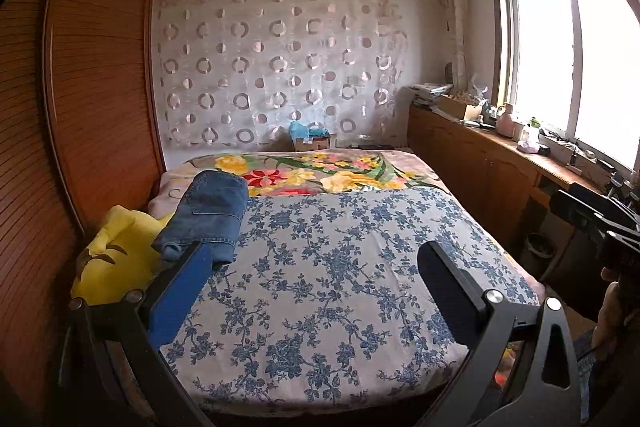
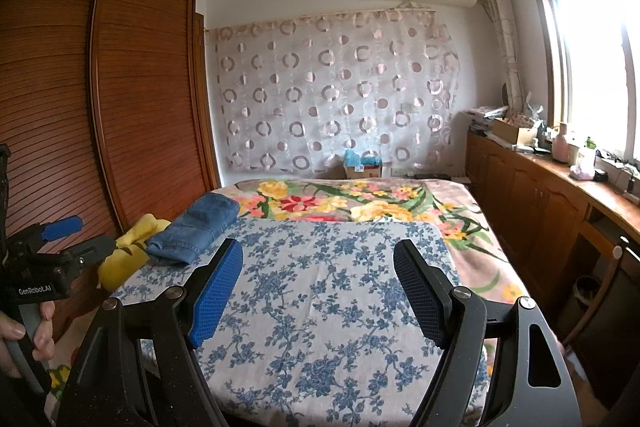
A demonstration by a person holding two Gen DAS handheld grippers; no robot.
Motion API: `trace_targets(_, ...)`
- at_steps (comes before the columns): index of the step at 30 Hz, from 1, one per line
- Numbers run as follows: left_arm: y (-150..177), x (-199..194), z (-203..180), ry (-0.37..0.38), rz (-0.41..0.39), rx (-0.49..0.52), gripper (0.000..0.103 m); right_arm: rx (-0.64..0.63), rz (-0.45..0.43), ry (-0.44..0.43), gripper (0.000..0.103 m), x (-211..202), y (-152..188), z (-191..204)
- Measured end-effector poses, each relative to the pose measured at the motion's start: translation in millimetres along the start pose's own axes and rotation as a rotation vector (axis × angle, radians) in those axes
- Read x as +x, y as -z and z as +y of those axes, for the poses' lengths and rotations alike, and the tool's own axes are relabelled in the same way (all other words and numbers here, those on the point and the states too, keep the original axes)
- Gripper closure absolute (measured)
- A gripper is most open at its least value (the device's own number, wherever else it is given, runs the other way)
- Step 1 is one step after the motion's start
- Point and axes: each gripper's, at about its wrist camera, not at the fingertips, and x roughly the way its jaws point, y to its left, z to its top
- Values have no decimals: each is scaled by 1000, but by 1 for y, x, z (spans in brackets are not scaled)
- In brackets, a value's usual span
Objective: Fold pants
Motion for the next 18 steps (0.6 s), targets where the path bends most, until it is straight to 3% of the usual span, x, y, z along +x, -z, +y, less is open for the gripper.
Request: trace_targets(18, 1, 0, 0, 0, -1, 0, 0, -6, 0, -16, 24, -2, -1, -8)
